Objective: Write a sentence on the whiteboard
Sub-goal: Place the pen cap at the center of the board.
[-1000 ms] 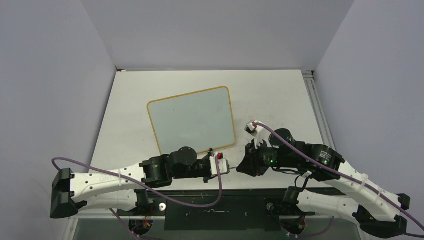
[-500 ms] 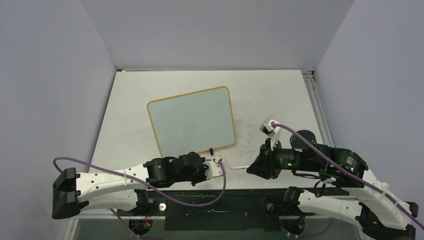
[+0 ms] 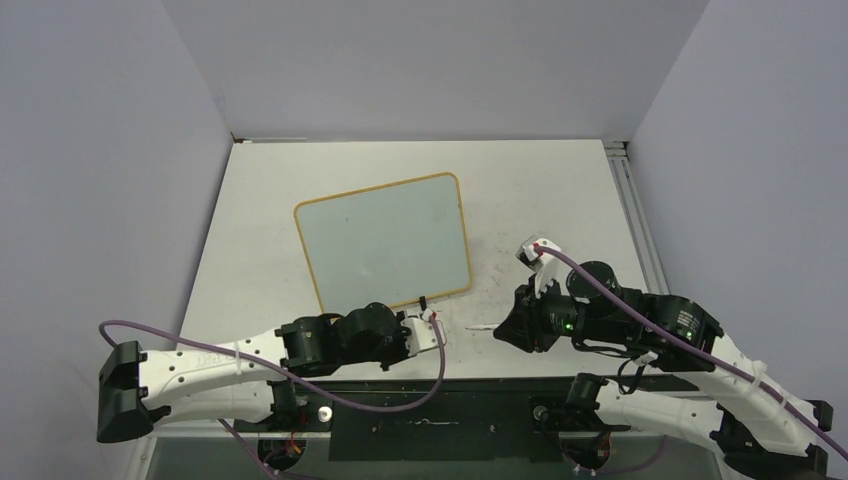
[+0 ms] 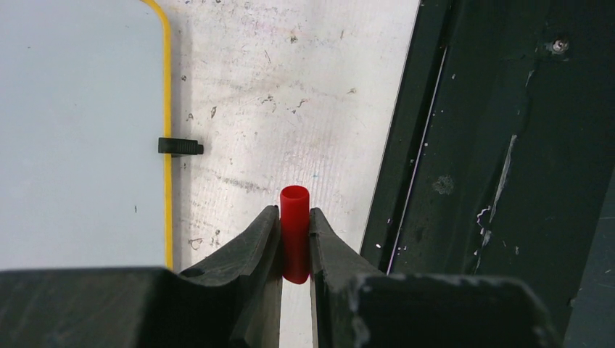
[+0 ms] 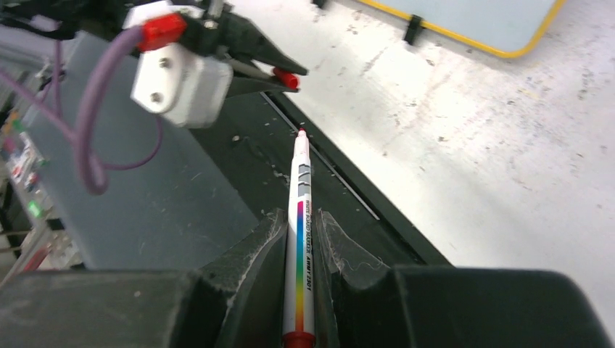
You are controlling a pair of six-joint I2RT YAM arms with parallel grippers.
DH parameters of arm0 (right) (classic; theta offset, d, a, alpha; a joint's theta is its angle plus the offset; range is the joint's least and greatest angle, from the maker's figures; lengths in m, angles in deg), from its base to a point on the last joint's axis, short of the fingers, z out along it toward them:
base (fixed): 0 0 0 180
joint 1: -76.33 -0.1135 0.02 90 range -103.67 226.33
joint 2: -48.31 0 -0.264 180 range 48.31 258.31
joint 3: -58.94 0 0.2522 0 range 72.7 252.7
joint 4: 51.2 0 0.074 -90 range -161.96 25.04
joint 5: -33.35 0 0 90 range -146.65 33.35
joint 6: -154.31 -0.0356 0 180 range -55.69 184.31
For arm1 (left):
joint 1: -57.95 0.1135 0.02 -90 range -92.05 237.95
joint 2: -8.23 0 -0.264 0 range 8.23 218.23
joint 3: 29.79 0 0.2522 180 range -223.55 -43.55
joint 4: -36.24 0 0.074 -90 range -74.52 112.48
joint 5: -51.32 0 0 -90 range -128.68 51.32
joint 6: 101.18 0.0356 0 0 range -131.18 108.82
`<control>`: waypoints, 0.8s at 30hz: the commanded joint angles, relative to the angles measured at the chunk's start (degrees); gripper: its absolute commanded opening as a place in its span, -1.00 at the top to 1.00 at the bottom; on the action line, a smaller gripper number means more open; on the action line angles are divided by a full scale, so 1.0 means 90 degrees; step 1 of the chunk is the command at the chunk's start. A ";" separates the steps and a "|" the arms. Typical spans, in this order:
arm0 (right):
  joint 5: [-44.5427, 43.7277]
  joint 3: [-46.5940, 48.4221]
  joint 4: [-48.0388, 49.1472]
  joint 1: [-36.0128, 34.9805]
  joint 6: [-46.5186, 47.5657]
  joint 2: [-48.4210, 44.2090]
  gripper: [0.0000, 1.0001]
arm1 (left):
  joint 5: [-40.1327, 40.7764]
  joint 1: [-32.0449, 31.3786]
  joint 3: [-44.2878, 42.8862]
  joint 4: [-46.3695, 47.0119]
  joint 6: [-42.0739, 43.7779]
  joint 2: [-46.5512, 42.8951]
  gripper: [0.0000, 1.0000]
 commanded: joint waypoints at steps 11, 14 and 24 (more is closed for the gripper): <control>-0.2922 -0.1348 0.1561 0.0220 -0.0383 0.0206 0.89 | -0.0337 0.0010 0.0000 0.1697 -0.1967 0.0829 1.00; -0.2951 -0.1725 0.2156 0.0816 -0.0202 0.0142 0.89 | -0.0141 0.0018 0.0059 0.2184 -0.2200 0.1310 1.00; -0.1643 -0.3106 0.4058 0.3626 0.0188 0.0064 0.89 | 0.0551 0.0020 -0.0643 0.2794 -0.2511 0.3126 1.00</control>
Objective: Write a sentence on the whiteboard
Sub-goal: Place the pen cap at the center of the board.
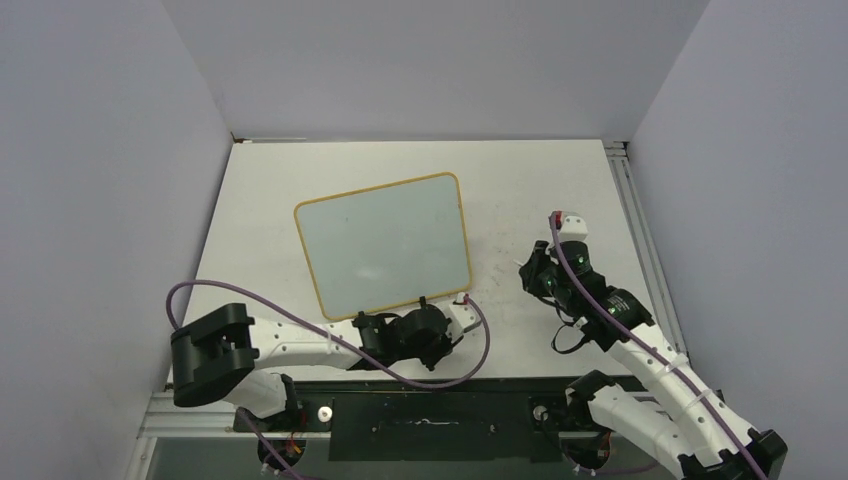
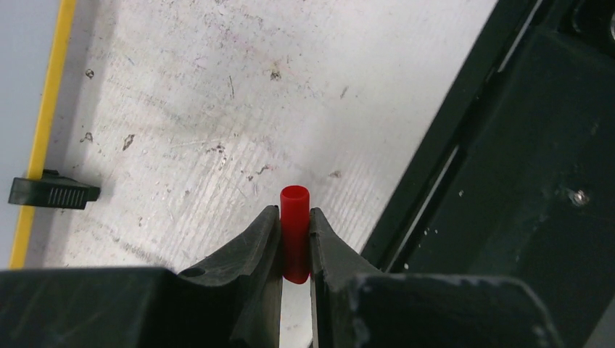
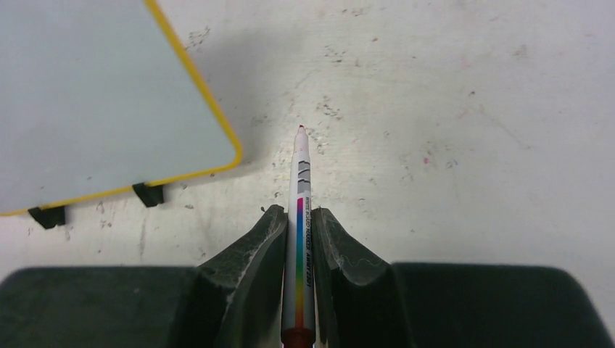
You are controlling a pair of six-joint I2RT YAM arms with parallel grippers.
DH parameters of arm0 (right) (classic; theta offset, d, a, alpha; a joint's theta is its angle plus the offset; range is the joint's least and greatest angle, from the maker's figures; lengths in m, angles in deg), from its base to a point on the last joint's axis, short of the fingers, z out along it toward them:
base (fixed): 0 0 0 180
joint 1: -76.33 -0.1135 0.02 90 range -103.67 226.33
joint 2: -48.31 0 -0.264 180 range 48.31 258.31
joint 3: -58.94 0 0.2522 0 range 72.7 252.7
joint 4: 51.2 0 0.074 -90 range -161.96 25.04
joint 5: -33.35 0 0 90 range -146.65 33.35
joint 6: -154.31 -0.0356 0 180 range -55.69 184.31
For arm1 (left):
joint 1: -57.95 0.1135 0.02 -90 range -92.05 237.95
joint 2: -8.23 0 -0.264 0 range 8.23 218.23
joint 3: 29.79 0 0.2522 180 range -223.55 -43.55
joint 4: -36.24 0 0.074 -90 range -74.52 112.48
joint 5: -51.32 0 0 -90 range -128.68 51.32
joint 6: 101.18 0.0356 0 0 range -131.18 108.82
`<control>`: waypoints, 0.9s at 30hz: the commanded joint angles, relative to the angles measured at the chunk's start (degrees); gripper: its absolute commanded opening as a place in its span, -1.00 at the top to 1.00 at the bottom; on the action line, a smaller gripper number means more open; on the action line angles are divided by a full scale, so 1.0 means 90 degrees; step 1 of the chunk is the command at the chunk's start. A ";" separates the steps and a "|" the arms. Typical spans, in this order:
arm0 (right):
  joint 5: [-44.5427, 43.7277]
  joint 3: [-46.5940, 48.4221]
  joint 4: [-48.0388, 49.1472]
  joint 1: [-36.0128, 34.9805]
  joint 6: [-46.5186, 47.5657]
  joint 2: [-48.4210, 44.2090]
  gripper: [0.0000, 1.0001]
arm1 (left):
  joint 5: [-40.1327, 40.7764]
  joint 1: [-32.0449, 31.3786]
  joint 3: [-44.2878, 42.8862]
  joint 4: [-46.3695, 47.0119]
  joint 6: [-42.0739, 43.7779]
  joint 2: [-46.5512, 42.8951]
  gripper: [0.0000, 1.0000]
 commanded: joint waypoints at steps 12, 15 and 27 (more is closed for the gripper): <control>0.0297 -0.0419 0.0804 0.1014 0.0236 -0.0714 0.89 | 0.0448 0.0026 -0.1064 0.0375 -0.0482 0.1599 0.79; 0.0284 -0.0415 0.0771 0.1014 0.0221 -0.0737 0.89 | 0.0395 0.0026 -0.1065 0.0409 -0.0504 0.1731 0.71; 0.0377 -0.0403 0.0848 0.1014 0.0238 -0.0784 0.89 | 0.0435 0.0029 -0.1187 0.0329 -0.0600 0.1936 0.28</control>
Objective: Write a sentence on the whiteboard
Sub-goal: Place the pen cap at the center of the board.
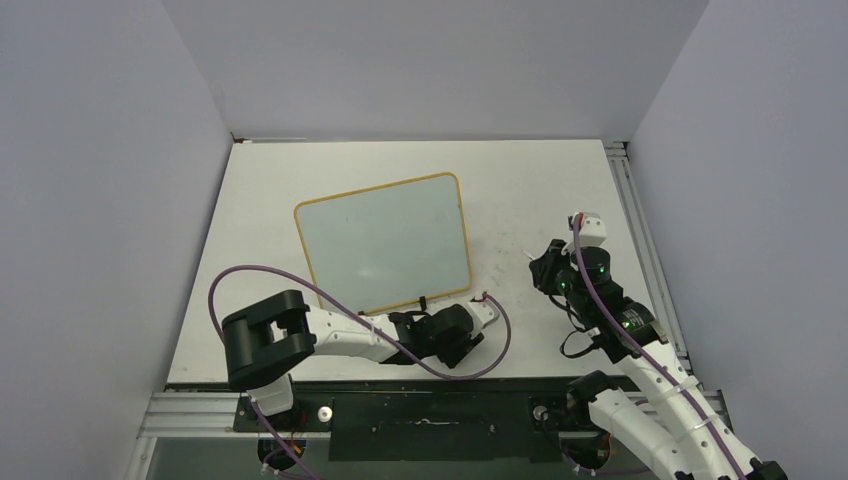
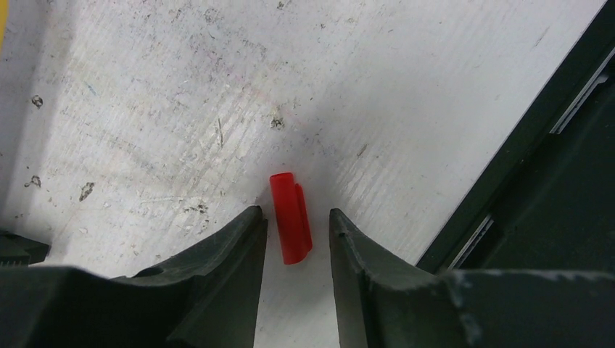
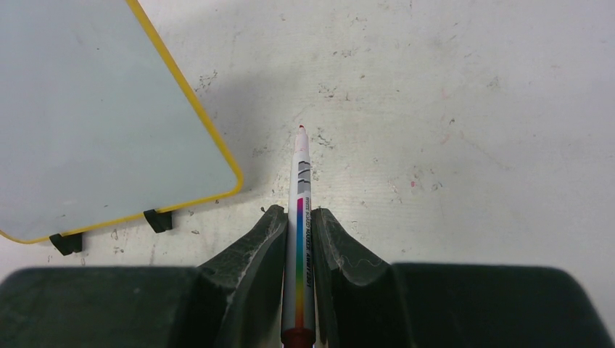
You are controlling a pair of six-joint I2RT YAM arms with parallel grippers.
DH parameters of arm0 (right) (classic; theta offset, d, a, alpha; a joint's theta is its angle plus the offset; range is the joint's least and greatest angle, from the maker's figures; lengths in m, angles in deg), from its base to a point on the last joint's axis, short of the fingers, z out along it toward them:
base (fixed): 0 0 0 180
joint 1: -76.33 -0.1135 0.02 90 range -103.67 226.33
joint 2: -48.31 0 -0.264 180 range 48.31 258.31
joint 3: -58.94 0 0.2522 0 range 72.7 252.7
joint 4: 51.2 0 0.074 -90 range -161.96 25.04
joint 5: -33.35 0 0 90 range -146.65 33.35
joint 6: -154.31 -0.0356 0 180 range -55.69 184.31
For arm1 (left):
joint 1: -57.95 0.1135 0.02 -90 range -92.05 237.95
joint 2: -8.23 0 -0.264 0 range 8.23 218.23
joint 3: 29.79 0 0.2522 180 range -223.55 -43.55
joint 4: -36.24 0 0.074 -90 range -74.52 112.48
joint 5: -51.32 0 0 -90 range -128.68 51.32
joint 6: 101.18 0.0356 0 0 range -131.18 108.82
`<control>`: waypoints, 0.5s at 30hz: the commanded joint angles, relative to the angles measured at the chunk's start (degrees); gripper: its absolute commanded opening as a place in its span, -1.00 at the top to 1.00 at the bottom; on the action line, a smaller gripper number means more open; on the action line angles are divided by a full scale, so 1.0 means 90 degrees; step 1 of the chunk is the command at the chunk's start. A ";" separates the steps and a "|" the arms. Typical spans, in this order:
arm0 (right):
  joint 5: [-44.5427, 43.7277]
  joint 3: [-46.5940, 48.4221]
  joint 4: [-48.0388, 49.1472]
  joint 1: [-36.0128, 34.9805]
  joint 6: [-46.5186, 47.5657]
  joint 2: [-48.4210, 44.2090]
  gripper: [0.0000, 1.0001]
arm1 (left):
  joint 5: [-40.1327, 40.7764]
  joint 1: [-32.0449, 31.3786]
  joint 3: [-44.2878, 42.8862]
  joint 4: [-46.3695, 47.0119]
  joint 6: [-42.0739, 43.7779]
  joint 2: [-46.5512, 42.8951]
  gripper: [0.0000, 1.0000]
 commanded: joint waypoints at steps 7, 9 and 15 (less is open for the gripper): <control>0.0050 0.0051 0.0276 0.0026 0.0069 -0.0053 0.89 | 0.0270 0.0029 -0.0318 0.0003 -0.0120 -0.0373 -0.05; 0.0050 0.0083 0.0261 0.0031 0.0079 -0.0061 0.89 | 0.0336 0.0029 -0.0330 -0.0049 -0.0120 -0.0537 -0.12; 0.0105 0.0187 0.0261 0.0031 0.0047 -0.0142 0.89 | 0.0413 0.0046 -0.0113 0.0016 0.0027 -0.1595 -0.22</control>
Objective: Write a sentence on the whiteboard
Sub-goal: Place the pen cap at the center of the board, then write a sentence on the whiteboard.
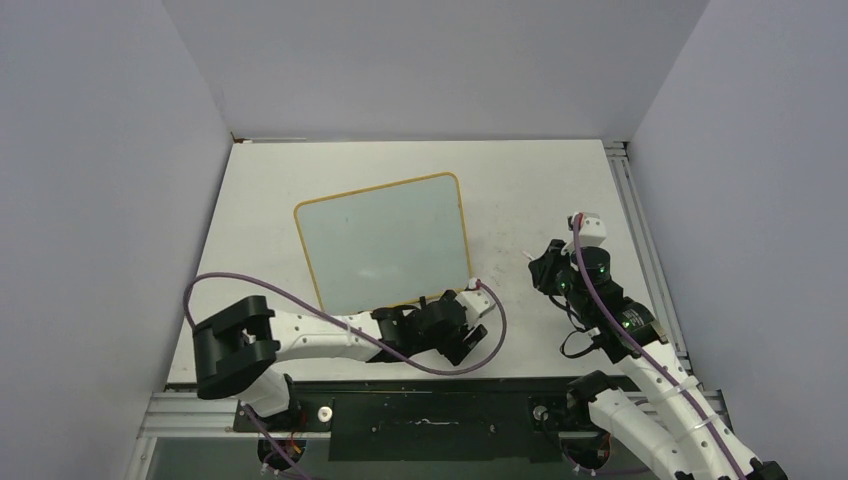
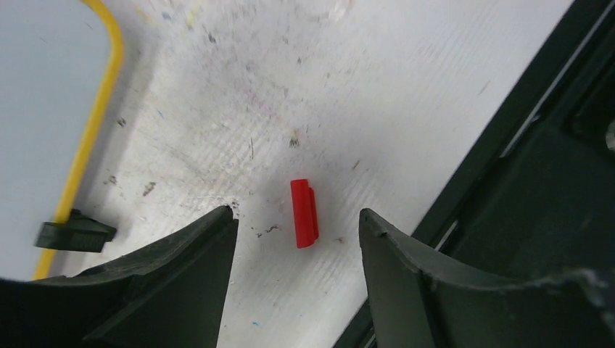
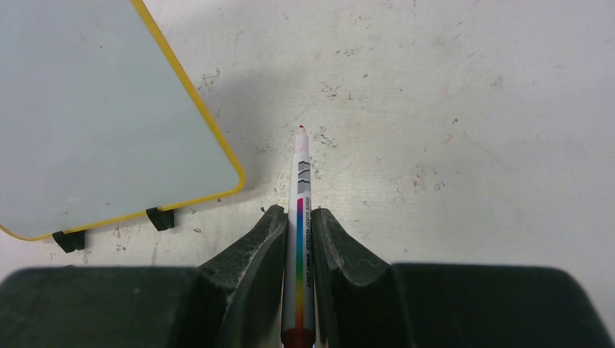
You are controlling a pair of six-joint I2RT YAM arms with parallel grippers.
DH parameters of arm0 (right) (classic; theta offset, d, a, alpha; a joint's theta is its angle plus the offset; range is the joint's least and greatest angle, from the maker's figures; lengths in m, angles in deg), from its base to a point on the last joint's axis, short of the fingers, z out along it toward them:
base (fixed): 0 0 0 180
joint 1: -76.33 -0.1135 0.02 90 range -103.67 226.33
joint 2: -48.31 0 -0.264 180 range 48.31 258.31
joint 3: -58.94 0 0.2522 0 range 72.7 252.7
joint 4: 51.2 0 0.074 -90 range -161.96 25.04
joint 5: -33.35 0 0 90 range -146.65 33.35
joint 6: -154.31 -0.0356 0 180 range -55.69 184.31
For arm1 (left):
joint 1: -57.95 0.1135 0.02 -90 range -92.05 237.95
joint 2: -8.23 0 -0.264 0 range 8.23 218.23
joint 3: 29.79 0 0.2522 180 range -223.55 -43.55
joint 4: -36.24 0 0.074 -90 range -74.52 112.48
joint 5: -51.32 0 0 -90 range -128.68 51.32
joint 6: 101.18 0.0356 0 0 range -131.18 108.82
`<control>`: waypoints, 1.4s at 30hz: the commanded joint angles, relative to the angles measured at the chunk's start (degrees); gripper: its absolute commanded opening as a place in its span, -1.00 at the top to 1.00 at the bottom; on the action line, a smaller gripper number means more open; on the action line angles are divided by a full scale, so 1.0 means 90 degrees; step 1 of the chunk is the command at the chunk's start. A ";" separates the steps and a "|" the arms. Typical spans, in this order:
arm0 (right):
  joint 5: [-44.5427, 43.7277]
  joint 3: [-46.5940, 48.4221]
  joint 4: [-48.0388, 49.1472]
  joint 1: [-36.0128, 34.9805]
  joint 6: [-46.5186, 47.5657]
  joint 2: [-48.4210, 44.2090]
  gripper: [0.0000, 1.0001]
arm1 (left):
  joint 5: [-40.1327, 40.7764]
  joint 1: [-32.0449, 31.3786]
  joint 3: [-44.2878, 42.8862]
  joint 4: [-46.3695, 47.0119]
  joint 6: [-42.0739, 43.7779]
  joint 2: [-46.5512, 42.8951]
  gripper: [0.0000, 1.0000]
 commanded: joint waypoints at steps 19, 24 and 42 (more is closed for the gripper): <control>0.1917 0.0190 0.1670 -0.0050 0.0018 -0.0146 0.89 | -0.1668 0.3271 -0.0317 -0.2578 0.0510 -0.4341 -0.34; 0.2262 0.0159 0.2373 -0.0482 -0.0112 0.0153 0.89 | -0.2648 0.4691 -0.0455 -0.2531 0.0456 -0.4728 -0.34; 0.0104 0.0636 0.5249 -0.3806 -0.0047 0.2753 0.89 | -0.5376 0.9319 0.0260 -0.0637 -0.0681 -0.4725 -0.52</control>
